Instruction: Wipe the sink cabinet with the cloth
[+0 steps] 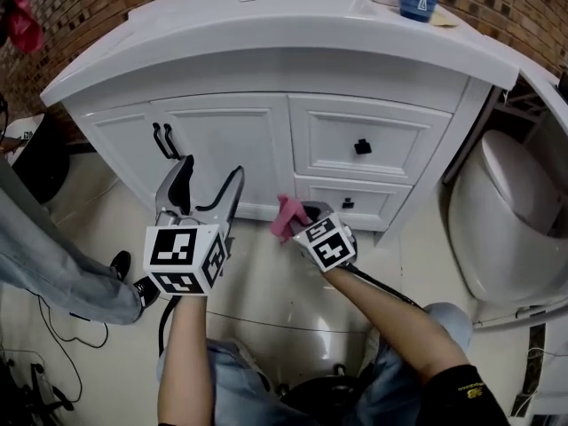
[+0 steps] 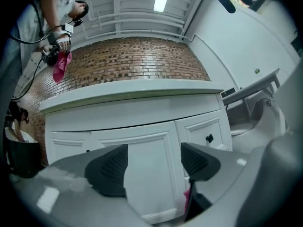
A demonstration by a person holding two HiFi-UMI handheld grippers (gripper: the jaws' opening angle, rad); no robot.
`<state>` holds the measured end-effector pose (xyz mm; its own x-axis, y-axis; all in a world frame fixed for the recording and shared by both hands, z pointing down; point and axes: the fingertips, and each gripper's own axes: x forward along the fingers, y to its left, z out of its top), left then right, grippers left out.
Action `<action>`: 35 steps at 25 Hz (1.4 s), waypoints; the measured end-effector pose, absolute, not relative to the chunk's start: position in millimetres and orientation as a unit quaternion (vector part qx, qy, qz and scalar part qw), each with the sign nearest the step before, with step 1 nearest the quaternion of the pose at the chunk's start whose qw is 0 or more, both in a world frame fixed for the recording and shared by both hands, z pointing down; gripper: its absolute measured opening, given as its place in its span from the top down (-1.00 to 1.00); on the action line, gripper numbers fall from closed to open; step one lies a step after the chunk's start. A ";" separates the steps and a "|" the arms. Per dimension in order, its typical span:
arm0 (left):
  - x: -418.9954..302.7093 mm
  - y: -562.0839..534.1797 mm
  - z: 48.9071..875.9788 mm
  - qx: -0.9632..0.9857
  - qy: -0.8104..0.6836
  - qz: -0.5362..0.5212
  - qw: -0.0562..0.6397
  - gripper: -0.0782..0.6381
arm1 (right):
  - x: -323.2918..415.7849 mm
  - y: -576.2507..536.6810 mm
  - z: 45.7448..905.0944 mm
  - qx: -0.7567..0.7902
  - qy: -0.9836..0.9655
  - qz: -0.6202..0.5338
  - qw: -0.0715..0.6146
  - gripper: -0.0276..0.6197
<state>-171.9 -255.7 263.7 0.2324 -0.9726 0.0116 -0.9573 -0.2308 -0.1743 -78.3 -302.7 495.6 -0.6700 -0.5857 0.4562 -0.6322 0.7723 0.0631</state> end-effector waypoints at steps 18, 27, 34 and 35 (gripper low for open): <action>-123.3 -244.9 315.2 -0.846 0.531 -0.040 0.021 -0.18 | 153.8 -344.5 466.5 0.551 -0.800 0.187 0.149 0.69; -55.2 -233.2 328.7 -0.884 0.462 -0.061 0.043 -0.18 | 125.1 -334.0 473.5 0.526 -0.811 0.231 0.115 0.70; -87.0 -225.6 343.2 -0.868 0.486 -0.091 0.049 -0.18 | -56.8 -319.9 489.7 0.324 -0.922 0.148 0.152 0.70; -93.9 -223.6 347.5 -0.864 0.491 -0.097 0.047 -0.18 | -65.9 -321.4 494.8 0.317 -0.924 0.133 0.166 0.70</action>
